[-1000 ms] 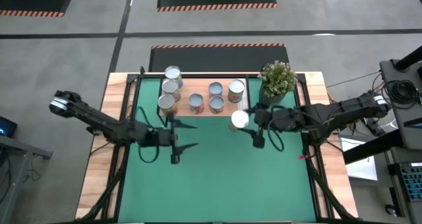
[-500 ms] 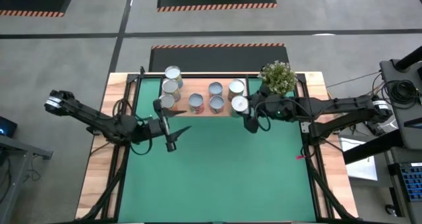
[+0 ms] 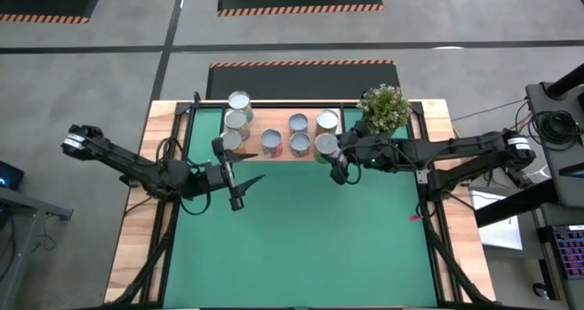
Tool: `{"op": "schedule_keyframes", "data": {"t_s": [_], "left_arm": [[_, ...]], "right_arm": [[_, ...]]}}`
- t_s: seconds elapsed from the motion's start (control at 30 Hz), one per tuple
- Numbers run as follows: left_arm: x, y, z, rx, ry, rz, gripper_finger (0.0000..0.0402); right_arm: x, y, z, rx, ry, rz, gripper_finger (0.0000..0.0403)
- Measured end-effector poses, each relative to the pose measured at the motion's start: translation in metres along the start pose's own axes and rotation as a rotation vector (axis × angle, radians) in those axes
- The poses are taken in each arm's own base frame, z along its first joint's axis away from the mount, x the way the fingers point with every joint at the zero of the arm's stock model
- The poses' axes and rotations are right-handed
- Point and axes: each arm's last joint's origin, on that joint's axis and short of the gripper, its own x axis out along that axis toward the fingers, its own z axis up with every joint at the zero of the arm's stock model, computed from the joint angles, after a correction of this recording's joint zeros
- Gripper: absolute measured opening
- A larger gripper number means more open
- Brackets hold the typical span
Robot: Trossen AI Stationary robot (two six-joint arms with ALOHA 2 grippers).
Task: Pick and place cans onto a shelf
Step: Put the large canned oranges on the shelf
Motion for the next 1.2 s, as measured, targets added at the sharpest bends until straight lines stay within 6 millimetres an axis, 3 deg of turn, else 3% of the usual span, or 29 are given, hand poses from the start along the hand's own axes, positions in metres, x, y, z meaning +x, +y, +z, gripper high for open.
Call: {"op": "schedule_keyframes", "data": {"t_s": [0.33, 0.6, 0.97, 1.2], "left_arm": [[0.000, 0.000, 0.000, 0.002, 0.003, -0.001, 0.0242], [0.000, 0.000, 0.000, 0.002, 0.003, -0.001, 0.0242], [0.000, 0.000, -0.001, 0.004, 0.007, -0.003, 0.0240], [0.000, 0.000, -0.001, 0.006, 0.009, -0.004, 0.0240]], "right_arm": [[0.000, -0.001, -0.001, -0.001, 0.009, -0.006, 0.0342], [-0.003, -0.002, 0.001, 0.004, -0.005, -0.009, 0.0344], [-0.013, -0.004, 0.020, 0.020, 0.003, -0.026, 0.0336], [-0.029, -0.003, 0.041, 0.014, 0.021, -0.011, 0.0329]]}}
